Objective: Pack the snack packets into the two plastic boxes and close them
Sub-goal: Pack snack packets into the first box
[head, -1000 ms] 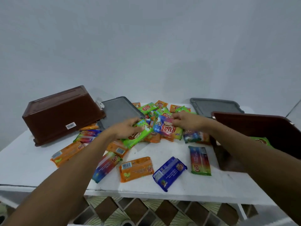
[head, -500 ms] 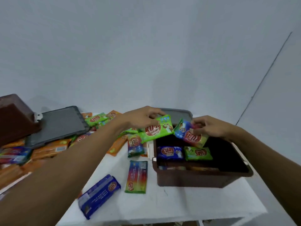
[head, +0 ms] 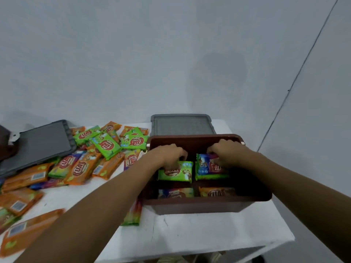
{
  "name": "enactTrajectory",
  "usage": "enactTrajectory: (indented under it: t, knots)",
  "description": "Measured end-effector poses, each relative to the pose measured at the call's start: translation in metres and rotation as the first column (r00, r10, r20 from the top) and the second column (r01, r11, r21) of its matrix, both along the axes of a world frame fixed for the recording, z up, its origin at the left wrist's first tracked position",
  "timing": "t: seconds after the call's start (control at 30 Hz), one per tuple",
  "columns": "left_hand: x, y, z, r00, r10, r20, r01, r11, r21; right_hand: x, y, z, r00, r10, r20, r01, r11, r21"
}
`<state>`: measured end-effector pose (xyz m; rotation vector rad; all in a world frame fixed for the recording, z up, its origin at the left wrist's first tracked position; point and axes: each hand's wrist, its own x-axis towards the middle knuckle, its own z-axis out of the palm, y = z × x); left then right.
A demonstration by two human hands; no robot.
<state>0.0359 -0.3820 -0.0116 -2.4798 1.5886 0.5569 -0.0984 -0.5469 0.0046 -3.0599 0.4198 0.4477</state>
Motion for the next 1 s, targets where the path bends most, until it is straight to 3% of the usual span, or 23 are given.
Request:
enactTrajectory:
  t: [0.1,0.2,0.4,0.67,0.8,0.87,0.93,1.0]
  knots:
    - [-0.006,0.0,-0.005,0.984,-0.031,0.174,0.043,0.997,-0.062,-0.006,0.001,-0.004,0.992,0.076,0.104,-0.058,0.984,-0.171]
    - [-0.003,0.0,-0.005,0.975,-0.081,0.205,0.117,0.979,-0.167,-0.01,-0.001,-0.004,0.981,0.121,0.15,-0.085,0.97,-0.229]
    - [-0.001,-0.002,-0.007,0.978,-0.156,0.136,0.166,0.984,-0.063,0.0,-0.002,-0.012,0.986,0.167,-0.027,-0.169,0.983,-0.076]
    - [0.001,-0.003,-0.011,0.974,-0.147,0.17,0.17,0.977,-0.132,0.004,-0.008,-0.017,0.985,0.171,-0.015,-0.171,0.984,-0.051]
    - [0.007,0.001,0.003,0.996,-0.036,-0.081,0.024,0.989,-0.146,0.006,-0.013,-0.01,0.996,0.088,0.017,-0.09,0.986,0.139]
    - [0.01,0.011,0.015,0.992,-0.075,-0.104,0.058,0.985,-0.161,0.009,-0.012,-0.005,0.997,0.071,0.038,-0.078,0.962,0.26]
    - [0.018,0.029,0.023,0.994,-0.094,-0.054,0.078,0.966,-0.245,0.015,-0.006,0.002,0.99,0.088,0.107,-0.115,0.951,0.287]
    - [0.031,0.055,0.026,0.998,-0.063,-0.021,0.048,0.898,-0.437,0.024,0.008,0.009,0.976,0.105,0.193,-0.157,0.947,0.279]
